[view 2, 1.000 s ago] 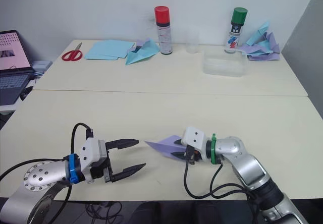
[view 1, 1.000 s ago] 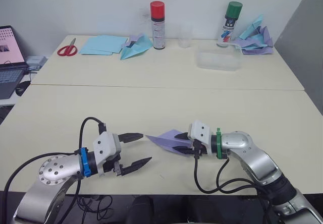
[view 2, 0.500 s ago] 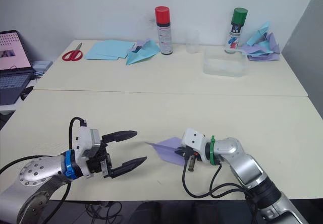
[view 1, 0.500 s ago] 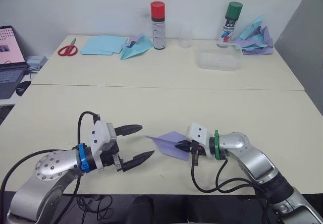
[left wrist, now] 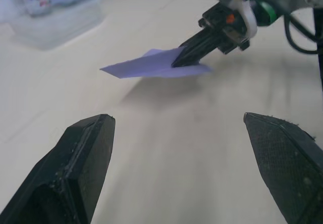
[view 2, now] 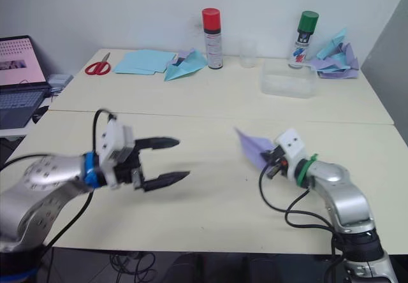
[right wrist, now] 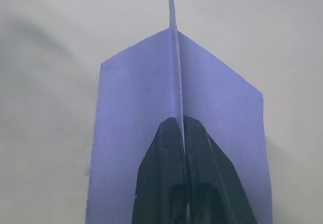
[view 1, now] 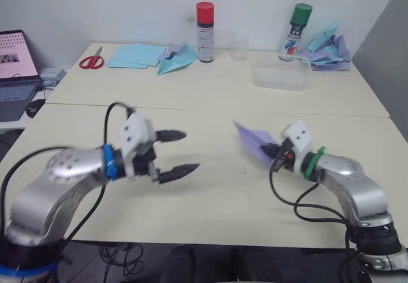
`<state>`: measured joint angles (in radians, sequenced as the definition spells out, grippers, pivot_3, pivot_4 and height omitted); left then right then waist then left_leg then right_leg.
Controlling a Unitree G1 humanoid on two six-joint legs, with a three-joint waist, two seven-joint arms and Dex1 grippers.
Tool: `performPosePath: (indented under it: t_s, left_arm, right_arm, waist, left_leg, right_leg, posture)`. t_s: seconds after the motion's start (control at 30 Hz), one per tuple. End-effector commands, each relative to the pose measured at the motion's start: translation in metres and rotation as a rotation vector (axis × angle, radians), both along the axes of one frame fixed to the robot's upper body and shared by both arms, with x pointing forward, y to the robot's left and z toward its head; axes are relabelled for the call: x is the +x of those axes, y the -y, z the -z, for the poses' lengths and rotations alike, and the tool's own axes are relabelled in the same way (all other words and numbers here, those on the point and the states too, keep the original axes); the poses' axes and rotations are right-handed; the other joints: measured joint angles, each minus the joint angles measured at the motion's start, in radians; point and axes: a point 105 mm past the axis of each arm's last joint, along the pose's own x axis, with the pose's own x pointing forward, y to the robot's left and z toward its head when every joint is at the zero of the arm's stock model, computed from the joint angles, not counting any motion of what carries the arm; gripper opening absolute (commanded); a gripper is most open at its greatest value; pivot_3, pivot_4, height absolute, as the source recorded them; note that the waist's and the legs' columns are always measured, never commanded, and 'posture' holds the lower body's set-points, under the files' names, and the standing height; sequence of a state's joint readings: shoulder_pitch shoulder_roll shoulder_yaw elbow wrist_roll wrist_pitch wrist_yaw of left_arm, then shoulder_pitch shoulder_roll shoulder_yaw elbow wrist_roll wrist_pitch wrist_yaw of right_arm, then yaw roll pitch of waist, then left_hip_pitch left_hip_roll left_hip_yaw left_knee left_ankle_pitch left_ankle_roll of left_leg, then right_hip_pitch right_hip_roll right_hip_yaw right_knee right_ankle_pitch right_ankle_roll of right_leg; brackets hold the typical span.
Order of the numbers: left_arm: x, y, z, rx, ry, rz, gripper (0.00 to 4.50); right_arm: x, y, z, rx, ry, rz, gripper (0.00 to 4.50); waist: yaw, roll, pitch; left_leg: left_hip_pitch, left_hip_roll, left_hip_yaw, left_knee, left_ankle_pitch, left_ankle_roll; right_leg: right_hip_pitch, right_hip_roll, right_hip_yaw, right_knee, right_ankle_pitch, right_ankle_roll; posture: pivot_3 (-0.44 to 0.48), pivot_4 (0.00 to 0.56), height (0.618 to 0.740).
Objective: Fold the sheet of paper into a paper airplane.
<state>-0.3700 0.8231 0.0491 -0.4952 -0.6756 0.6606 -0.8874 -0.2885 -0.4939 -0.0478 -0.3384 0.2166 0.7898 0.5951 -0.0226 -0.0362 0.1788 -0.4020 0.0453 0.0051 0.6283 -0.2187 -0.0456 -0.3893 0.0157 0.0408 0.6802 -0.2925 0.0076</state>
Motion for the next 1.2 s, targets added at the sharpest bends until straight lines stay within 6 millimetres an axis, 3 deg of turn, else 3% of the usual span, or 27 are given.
performPosePath:
  t_s: [0.03, 0.17, 0.3, 0.4, 0.6, 0.77, 0.9, 0.97, 1.07, 1.2]
  left_arm:
    - [0.009, 0.019, -0.011, 0.042, 0.043, 0.083, 4.48]
    - [0.021, 0.027, -0.028, 0.039, 0.072, 0.123, 4.48]
    - [0.028, 0.029, -0.030, 0.056, 0.076, 0.146, 4.48]
    - [0.031, 0.029, -0.028, 0.058, 0.077, 0.148, 4.50]
    - [0.033, 0.009, -0.014, 0.066, 0.036, 0.087, 4.50]
    - [0.033, -0.026, 0.002, 0.093, -0.017, -0.008, 4.50]
    - [0.033, -0.071, 0.006, 0.117, 0.001, -0.171, 4.50]
    - [0.024, -0.093, 0.003, 0.141, 0.000, -0.236, 4.50]
    - [0.012, -0.124, -0.004, 0.114, -0.027, -0.351, 4.50]
    - [0.006, -0.155, -0.006, 0.123, 0.002, -0.490, 4.50]
  right_arm:
    - [0.009, 0.043, 0.000, -0.008, 0.016, 0.284, 0.00]
    - [0.013, 0.061, 0.015, -0.010, -0.019, 0.417, 0.00]
    - [0.014, 0.053, 0.026, 0.034, -0.062, 0.434, 0.00]
    - [0.013, 0.048, 0.021, 0.070, -0.055, 0.416, 0.58]
    - [0.003, 0.047, -0.005, 0.062, 0.016, 0.335, 2.77]
    - [-0.006, 0.051, -0.032, 0.005, 0.035, 0.168, 4.48]
    - [-0.034, 0.048, -0.053, -0.096, -0.002, -0.225, 4.48]
    - [-0.050, 0.061, -0.058, -0.203, -0.020, -0.369, 4.48]
    - [-0.049, 0.090, -0.069, -0.337, -0.002, -0.377, 4.48]
    - [-0.040, 0.112, -0.098, -0.268, 0.010, -0.286, 4.48]
  waist:
    - [-0.004, 0.000, 0.000]
    - [-0.014, 0.000, 0.000]
    - [-0.018, 0.001, 0.000]
    - [-0.018, 0.001, 0.000]
    - [-0.017, 0.002, 0.001]
    - [-0.014, 0.002, 0.001]
    - [-0.012, 0.005, 0.003]
    - [-0.011, 0.004, 0.003]
    - [-0.011, 0.004, 0.003]
    - [-0.011, 0.005, 0.005]
  left_leg:
    - [0.000, -0.001, 0.000, 0.000, 0.000, 0.000]
    - [0.000, -0.001, 0.001, -0.001, 0.000, 0.000]
    - [0.000, 0.000, 0.001, -0.001, 0.000, 0.000]
    - [0.000, 0.002, 0.001, -0.002, 0.000, 0.000]
    - [0.000, 0.001, 0.001, -0.001, 0.000, 0.000]
    - [0.000, 0.001, 0.001, -0.001, 0.000, 0.000]
    - [0.000, 0.001, 0.002, -0.001, 0.000, 0.000]
    - [0.000, 0.002, 0.002, -0.001, 0.000, 0.001]
    - [0.000, 0.003, 0.002, -0.001, -0.001, 0.001]
    - [0.002, 0.003, 0.003, -0.001, -0.001, 0.001]
  right_leg:
    - [0.000, 0.000, 0.001, 0.000, 0.000, 0.000]
    - [-0.001, 0.001, 0.004, 0.000, 0.000, 0.001]
    - [-0.003, 0.003, 0.002, 0.001, -0.001, 0.000]
    - [-0.003, 0.006, 0.002, 0.002, -0.001, 0.000]
    - [-0.003, 0.005, 0.004, 0.001, -0.001, 0.000]
    - [-0.003, 0.003, 0.004, 0.001, -0.001, 0.000]
    - [-0.003, 0.002, 0.003, 0.000, -0.001, 0.000]
    - [-0.002, 0.000, 0.002, 0.000, -0.001, 0.000]
    - [-0.001, 0.000, 0.001, -0.001, -0.002, -0.001]
    - [-0.001, -0.003, 0.002, 0.001, -0.002, 0.000]
  posture:
    - [0.000, 0.150, 0.740]
    - [0.000, 0.150, 0.740]
    - [0.000, 0.150, 0.740]
    - [0.000, 0.150, 0.740]
    - [0.000, 0.150, 0.740]
    - [0.000, 0.150, 0.740]
    - [0.000, 0.150, 0.740]
    - [0.000, 0.150, 0.740]
    - [0.000, 0.150, 0.740]
    - [0.000, 0.150, 0.740]
